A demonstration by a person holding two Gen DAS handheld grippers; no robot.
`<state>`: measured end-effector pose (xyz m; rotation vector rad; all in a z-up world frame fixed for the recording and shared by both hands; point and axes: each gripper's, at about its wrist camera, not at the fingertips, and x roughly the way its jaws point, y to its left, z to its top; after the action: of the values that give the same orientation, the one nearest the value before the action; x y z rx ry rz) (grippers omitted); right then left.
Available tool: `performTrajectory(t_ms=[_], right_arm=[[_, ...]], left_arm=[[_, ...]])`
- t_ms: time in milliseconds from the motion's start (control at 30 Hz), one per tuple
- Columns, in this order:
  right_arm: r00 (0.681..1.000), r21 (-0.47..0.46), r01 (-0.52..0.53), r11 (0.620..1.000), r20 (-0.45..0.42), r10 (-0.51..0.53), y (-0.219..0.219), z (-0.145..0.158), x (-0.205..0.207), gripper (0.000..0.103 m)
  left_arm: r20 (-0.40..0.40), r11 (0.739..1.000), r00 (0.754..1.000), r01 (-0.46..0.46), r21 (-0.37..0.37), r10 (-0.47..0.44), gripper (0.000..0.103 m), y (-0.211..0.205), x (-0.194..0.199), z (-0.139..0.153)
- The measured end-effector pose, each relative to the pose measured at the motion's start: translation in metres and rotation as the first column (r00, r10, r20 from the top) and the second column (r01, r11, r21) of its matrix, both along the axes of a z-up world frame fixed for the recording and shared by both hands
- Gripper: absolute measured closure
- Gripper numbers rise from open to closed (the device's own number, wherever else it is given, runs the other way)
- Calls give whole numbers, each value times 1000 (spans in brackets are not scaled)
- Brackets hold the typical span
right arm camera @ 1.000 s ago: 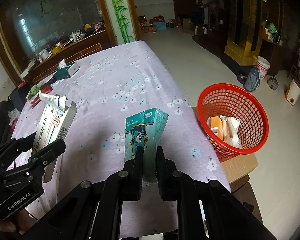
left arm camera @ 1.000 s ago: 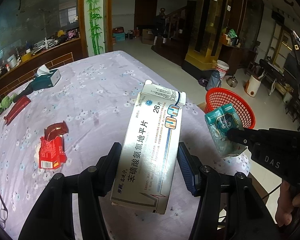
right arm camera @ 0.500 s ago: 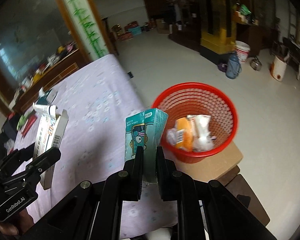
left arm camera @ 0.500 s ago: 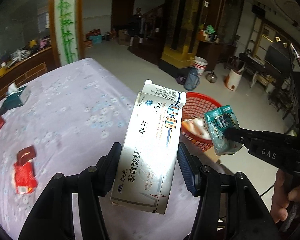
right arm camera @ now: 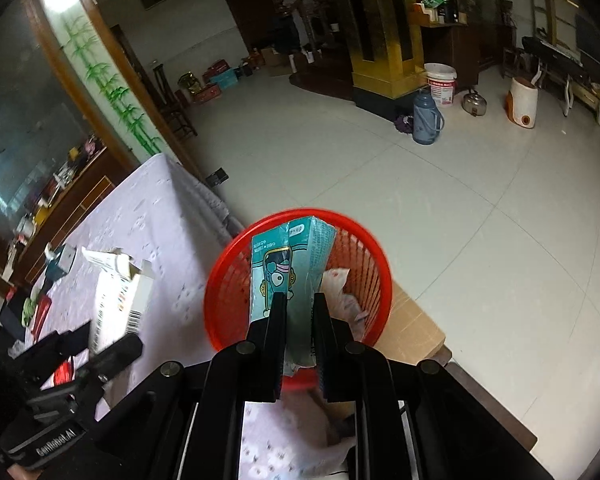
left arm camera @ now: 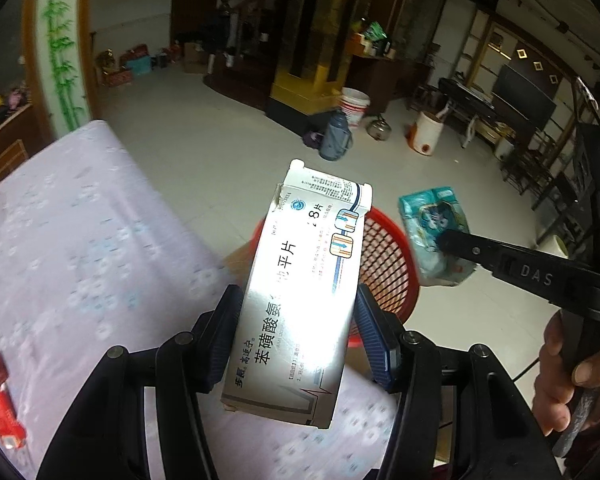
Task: Collect trash
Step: 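Open both tools over the red basket to drop the box and tissue pack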
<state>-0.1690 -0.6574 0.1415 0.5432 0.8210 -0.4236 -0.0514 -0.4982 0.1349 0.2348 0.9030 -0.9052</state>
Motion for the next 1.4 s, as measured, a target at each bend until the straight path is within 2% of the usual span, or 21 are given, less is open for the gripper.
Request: performTrajectory(t_ms=[167,200,267,433,700,800,933,1067,1400], right_arm=[[1000,7,13,1000,2,-13,-24,-4,19,86],[1000,3,8,1000,1,-8,-27,-4,23,76],[1000,-6,18,1000,-6,-18,-33,-5,25,65],[1000,1,14,1000,18,-14,-31,1,19,65],[999,24,-25,999,28,24,-2,3,11,65],[999,28,-40,999,22,39,17,1,7,64],[997,3,-79,997,-8,79,52,-4,8,63],[992,-37,-124,992,-28,123,83,-6,10,57],[972,-123,-233,965,-74,225,146,-8,12,56]], left_arm=[[-19,1000,1000,12,-15,-12,47,-33,14,-5],[-21,1000,1000,9,-13,-9,44,-37,17,-6],[-28,1000,1000,0,-14,-1,34,-42,22,-7],[-38,1000,999,-17,-17,17,33,-35,23,-6],[36,997,997,-73,1,73,33,5,8,4],[41,994,993,-112,1,112,32,29,5,5],[51,986,984,-169,2,168,33,64,2,4],[65,978,976,-211,7,210,33,96,-4,2],[81,960,957,-280,22,278,33,156,-19,-6]])
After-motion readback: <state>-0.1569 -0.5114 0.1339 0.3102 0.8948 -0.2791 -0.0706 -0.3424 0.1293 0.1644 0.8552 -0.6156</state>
